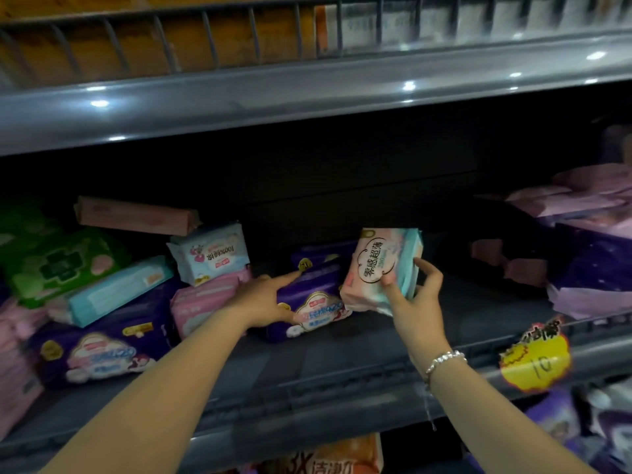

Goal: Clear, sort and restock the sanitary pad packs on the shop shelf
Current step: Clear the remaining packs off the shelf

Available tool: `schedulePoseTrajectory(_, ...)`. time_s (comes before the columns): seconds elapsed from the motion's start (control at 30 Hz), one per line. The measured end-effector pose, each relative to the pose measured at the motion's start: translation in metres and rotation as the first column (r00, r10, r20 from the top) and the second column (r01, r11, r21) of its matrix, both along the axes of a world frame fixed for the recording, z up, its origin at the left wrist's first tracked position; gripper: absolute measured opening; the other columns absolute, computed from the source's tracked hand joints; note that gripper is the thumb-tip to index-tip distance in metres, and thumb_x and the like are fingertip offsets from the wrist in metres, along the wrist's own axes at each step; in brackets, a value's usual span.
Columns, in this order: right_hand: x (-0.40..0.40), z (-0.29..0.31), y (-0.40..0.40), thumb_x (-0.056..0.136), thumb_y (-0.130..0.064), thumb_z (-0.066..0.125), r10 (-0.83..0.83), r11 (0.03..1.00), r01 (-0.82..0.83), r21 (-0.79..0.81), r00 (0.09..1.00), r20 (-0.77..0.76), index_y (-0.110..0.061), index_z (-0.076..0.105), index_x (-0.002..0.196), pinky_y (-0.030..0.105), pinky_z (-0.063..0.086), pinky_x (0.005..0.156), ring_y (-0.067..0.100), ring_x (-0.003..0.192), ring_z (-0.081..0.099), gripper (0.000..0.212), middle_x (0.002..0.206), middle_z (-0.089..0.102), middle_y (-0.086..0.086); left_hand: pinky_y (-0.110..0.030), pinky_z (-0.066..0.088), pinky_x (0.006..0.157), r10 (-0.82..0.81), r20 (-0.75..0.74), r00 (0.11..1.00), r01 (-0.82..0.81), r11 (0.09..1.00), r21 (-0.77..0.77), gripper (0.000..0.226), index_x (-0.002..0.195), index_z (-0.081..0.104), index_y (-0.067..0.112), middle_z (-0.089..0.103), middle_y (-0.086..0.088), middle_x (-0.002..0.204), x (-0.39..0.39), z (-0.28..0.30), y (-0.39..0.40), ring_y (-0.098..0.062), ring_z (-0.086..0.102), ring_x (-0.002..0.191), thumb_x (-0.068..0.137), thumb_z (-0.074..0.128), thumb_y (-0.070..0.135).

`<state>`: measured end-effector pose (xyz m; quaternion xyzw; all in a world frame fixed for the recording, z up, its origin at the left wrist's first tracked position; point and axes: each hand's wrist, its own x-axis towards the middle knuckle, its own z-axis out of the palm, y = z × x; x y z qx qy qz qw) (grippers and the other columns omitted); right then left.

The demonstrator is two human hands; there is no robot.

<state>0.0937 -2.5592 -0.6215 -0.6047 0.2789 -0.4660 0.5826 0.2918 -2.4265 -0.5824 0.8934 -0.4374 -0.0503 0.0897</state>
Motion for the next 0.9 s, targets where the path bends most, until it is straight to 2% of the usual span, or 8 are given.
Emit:
schedulePoseTrajectory(0.13, -0.02, 0.009, 0.017, 0.093, -0.024, 0.062, 0.007, 1.0, -0.008, 0.013, 1.0, 0.025, -0.031, 0.029, 0.134, 0.012, 0.046, 0.055, 0.006, 0.087, 0.061, 0.053, 0.12, 0.059, 0.006, -0.03, 0.05, 0.092, 0.034, -0.153, 0.988, -0.078, 0.954, -0.289, 0.08, 0.143, 0.039, 0.04, 0.057, 0.003, 0.133, -0.023, 0.008, 0.017, -0.017, 0.058, 0.109, 0.074, 0.08, 0.04)
schedulePoseTrajectory(0.3, -0.052, 0.022, 0.056, 0.092, -0.027, 0.063, 0.058, 0.998, -0.061, 0.024, 0.995, 0.086, -0.037, 0.029, 0.125, 0.011, 0.05, 0.056, 0.012, 0.097, 0.063, 0.048, 0.122, 0.058, 0.007, -0.008, 0.037, 0.069, 0.014, -0.232, 0.972, -0.143, 0.822, -0.551, 0.067, 0.13, 0.058, 0.028, 0.054, 0.016, 0.114, -0.073, 0.038, 0.072, 0.002, 0.053, 0.091, 0.069, 0.085, 0.033)
schedulePoseTrajectory(0.43, -0.074, 0.025, 0.096, 0.089, -0.033, 0.064, 0.144, 0.988, -0.15, 0.04, 0.982, 0.123, -0.038, 0.03, 0.129, 0.018, 0.052, 0.068, 0.018, 0.105, 0.064, 0.052, 0.123, 0.058, 0.008, -0.02, 0.051, 0.075, 0.03, -0.364, 0.931, -0.264, 0.746, -0.612, 0.061, 0.117, 0.064, 0.031, 0.064, 0.009, 0.116, -0.11, 0.048, 0.136, -0.004, 0.063, 0.089, 0.06, 0.088, 0.037)
schedulePoseTrajectory(0.53, -0.088, 0.018, 0.129, 0.088, -0.034, 0.065, 0.245, 0.966, -0.252, 0.051, 0.963, 0.108, -0.039, 0.033, 0.131, 0.024, 0.056, 0.073, 0.017, 0.105, 0.065, 0.054, 0.124, 0.06, 0.006, -0.011, 0.048, 0.066, 0.062, -0.473, 0.879, -0.384, 0.681, -0.623, 0.051, 0.105, 0.061, 0.03, 0.063, 0.014, 0.099, -0.132, 0.038, 0.185, 0.0, 0.06, 0.079, 0.061, 0.088, 0.03)
schedulePoseTrajectory(0.6, -0.093, 0.008, 0.152, 0.087, -0.031, 0.066, 0.309, 0.947, -0.315, 0.064, 0.947, 0.088, -0.039, 0.034, 0.13, 0.026, 0.058, 0.073, 0.017, 0.106, 0.065, 0.054, 0.125, 0.059, 0.005, -0.017, 0.052, 0.071, 0.078, -0.547, 0.834, -0.458, 0.65, -0.606, 0.049, 0.101, 0.062, 0.026, 0.067, 0.01, 0.099, -0.143, 0.024, 0.217, -0.003, 0.063, 0.078, 0.059, 0.088, 0.027)
schedulePoseTrajectory(0.67, -0.097, -0.005, 0.175, 0.087, -0.03, 0.068, 0.37, 0.923, -0.374, 0.093, 0.927, 0.058, -0.041, 0.035, 0.128, 0.037, 0.059, 0.081, 0.019, 0.108, 0.065, 0.053, 0.126, 0.058, 0.004, -0.03, 0.056, 0.079, 0.108, -0.61, 0.785, -0.532, 0.622, -0.575, 0.042, 0.097, 0.065, 0.024, 0.072, 0.0, 0.099, -0.152, 0.006, 0.249, -0.013, 0.068, 0.08, 0.061, 0.088, 0.022)
schedulePoseTrajectory(0.73, -0.099, -0.022, 0.197, 0.086, -0.031, 0.069, 0.416, 0.902, -0.417, 0.11, 0.909, 0.027, -0.045, 0.039, 0.122, 0.045, 0.056, 0.089, 0.02, 0.109, 0.064, 0.049, 0.128, 0.058, 0.002, -0.029, 0.056, 0.075, 0.142, -0.656, 0.742, -0.59, 0.602, -0.538, 0.038, 0.095, 0.068, 0.024, 0.073, 0.002, 0.092, -0.158, -0.014, 0.279, -0.012, 0.069, 0.076, 0.064, 0.088, 0.019)
schedulePoseTrajectory(0.9, -0.097, -0.061, 0.249, 0.087, -0.023, 0.068, 0.481, 0.864, -0.474, 0.167, 0.877, 0.002, -0.034, 0.039, 0.127, 0.029, 0.057, 0.079, 0.014, 0.105, 0.065, 0.05, 0.128, 0.057, 0.002, -0.018, 0.053, 0.057, 0.21, -0.714, 0.668, -0.687, 0.545, -0.481, 0.033, 0.094, 0.07, 0.022, 0.073, 0.007, 0.078, -0.169, -0.062, 0.341, -0.005, 0.068, 0.062, 0.066, 0.087, 0.018)
